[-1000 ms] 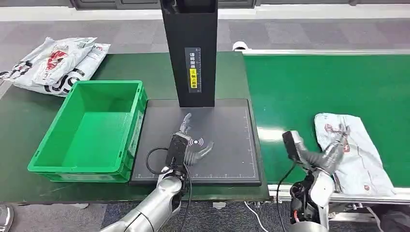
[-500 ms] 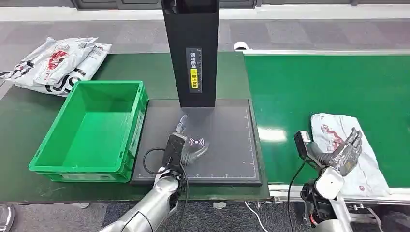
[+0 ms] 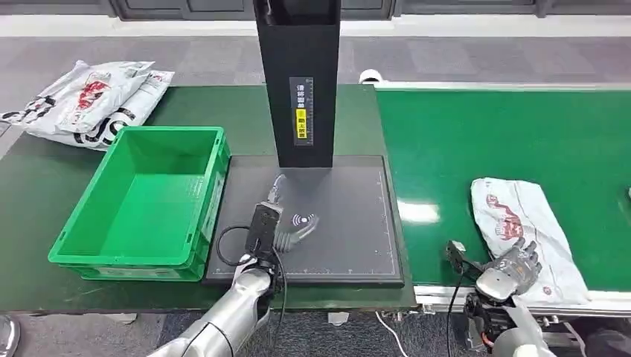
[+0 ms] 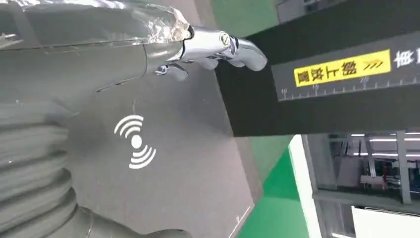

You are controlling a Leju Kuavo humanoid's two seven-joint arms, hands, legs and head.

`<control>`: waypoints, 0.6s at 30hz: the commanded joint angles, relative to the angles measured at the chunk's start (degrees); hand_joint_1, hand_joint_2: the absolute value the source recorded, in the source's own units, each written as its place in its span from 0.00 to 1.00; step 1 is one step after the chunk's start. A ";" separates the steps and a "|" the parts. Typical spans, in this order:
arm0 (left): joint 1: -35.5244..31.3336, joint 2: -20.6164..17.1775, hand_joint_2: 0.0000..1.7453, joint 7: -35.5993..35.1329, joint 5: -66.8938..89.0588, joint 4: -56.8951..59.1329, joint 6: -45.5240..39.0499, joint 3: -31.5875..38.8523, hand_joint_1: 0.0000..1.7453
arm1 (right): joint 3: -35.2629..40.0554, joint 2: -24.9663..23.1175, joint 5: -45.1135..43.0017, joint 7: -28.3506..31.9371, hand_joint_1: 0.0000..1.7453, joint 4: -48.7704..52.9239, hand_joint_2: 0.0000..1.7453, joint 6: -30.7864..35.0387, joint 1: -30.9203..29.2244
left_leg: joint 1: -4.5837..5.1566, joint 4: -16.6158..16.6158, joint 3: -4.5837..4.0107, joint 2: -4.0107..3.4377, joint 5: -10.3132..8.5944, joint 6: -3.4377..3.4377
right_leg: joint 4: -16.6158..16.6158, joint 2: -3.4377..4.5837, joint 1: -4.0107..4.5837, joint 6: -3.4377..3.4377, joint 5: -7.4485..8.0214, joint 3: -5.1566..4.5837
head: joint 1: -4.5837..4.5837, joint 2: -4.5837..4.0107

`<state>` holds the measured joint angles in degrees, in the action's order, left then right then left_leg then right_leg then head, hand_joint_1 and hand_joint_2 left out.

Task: Moved the parcel from conveyor to table for the left to box.

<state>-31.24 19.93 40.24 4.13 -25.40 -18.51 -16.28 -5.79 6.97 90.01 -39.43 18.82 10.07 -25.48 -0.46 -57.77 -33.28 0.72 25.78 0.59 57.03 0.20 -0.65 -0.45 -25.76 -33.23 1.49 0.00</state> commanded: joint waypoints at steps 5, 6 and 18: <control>-1.71 -0.62 1.00 -0.24 0.57 2.13 1.04 3.94 0.00 | -2.23 0.11 -0.01 -0.57 1.00 -6.49 1.00 -6.50 4.57 | -0.20 0.01 0.38 0.51 0.08 -0.34 | -0.55 -0.54 0.16 -0.19 -0.14 0.64 | 0.00 0.00; -1.71 -0.62 1.00 -0.24 0.57 2.13 1.04 3.94 0.00 | -2.23 0.11 -0.01 -0.57 1.00 -6.49 1.00 -6.50 4.57 | -0.20 -0.04 0.48 0.43 0.17 -0.35 | -0.53 -0.44 0.15 -0.18 -0.20 0.74 | 0.00 0.00; -0.85 -1.20 1.00 -0.24 0.74 0.51 0.34 4.31 0.00 | -4.83 -0.58 -0.61 2.51 1.00 -5.60 1.00 -0.05 5.43 | -0.10 -0.08 0.63 0.39 0.43 -0.62 | -0.79 -0.36 0.07 -0.52 -0.09 1.03 | 0.00 0.00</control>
<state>-31.17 19.89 40.24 4.63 -25.64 -18.07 -15.28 -6.93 7.17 89.77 -37.99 17.09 9.11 -24.01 -0.52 -57.89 -32.66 1.05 26.23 -0.05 56.27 -0.05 -0.63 -1.03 -25.85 -32.19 1.49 0.00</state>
